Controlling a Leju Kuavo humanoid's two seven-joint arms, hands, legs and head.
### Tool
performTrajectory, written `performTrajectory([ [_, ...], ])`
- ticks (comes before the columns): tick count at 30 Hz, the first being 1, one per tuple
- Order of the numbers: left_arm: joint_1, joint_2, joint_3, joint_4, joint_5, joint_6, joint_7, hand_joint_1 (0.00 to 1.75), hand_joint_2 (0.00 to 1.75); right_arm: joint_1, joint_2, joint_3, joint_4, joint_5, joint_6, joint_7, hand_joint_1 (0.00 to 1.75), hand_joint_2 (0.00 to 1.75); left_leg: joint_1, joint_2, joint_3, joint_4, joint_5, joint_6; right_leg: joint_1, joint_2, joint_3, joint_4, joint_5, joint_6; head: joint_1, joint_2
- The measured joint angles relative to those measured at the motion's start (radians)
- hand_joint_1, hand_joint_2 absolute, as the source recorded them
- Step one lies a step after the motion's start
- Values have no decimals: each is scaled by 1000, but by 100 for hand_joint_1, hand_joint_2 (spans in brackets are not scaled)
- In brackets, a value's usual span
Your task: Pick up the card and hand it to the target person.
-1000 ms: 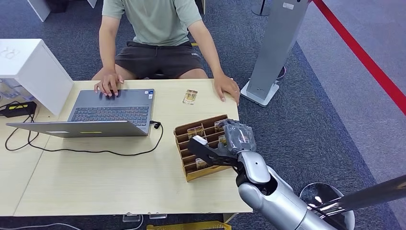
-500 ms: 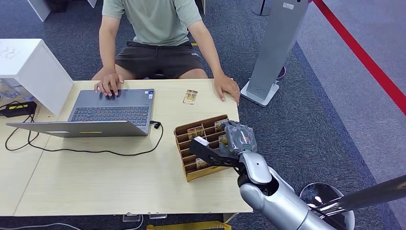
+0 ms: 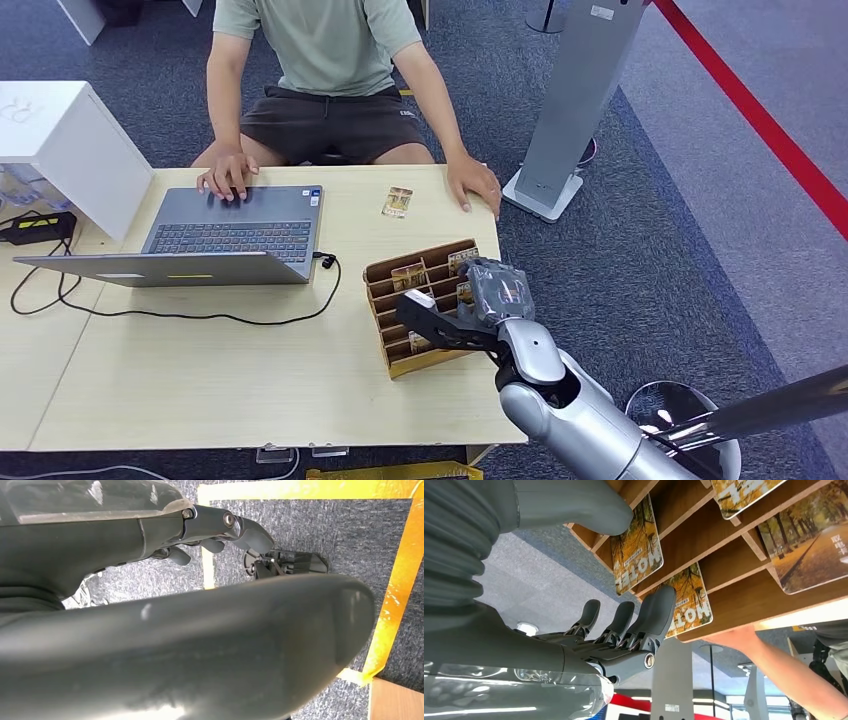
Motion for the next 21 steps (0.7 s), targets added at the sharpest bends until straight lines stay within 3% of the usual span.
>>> performTrajectory([
  [10, 0, 0, -2, 0, -4, 0, 0, 0, 0, 3, -1, 1, 10, -14, 0, 5, 89, 175, 0, 0, 0, 0, 0, 0, 0, 0, 0, 0, 0, 0, 0, 0],
  [13, 0, 0, -4, 0, -5, 0, 0, 0, 0, 6, -1, 0, 11, -16, 0, 7, 117, 175, 0, 0, 0, 0, 0, 0, 0, 0, 0, 0, 0, 0, 0, 0],
  [17, 0, 0, -9, 0, -5, 0, 1, 0, 0, 9, -2, 0, 11, -20, 0, 9, 134, 175, 0, 0, 0, 0, 0, 0, 0, 0, 0, 0, 0, 0, 0, 0],
  [21, 0, 0, -12, 0, -6, 0, 3, 0, 0, 10, -2, 0, 11, -21, 0, 9, 167, 175, 0, 0, 0, 0, 0, 0, 0, 0, 0, 0, 0, 0, 0, 0],
])
